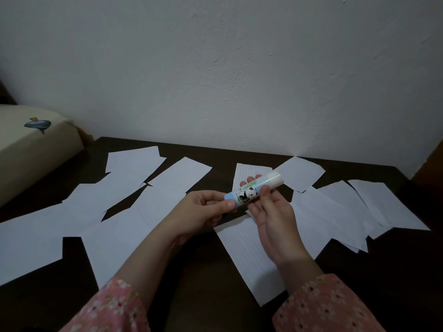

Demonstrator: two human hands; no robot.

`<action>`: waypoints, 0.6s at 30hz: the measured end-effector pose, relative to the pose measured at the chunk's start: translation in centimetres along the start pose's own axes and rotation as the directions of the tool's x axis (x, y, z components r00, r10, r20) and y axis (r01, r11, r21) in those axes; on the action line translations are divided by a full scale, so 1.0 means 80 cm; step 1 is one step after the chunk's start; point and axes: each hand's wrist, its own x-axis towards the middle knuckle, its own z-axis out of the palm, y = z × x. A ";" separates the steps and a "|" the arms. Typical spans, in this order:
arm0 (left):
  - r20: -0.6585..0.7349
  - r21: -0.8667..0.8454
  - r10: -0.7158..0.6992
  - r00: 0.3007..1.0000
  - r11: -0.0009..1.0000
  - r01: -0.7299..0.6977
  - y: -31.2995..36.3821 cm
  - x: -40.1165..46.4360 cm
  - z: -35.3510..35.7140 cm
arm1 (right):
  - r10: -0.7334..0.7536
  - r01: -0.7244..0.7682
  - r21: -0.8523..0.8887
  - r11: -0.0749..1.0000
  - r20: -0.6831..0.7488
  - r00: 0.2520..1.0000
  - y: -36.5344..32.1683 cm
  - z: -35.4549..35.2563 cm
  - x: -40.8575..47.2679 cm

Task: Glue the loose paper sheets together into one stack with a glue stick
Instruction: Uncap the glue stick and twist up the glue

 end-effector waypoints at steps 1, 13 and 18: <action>-0.022 0.018 0.003 1.000 1.000 -0.003 0.000 0.000 0.000 | -0.002 0.002 0.003 1.000 0.004 1.000 0.000 0.000 0.000; 0.070 -0.134 -0.091 0.993 0.986 0.100 -0.001 0.002 0.001 | 0.025 -0.026 0.018 1.000 0.041 0.999 0.003 -0.001 0.001; -0.041 -0.105 -0.025 0.999 0.994 0.020 -0.005 0.002 0.000 | 0.009 -0.008 -0.021 1.000 0.012 1.000 0.004 0.002 0.002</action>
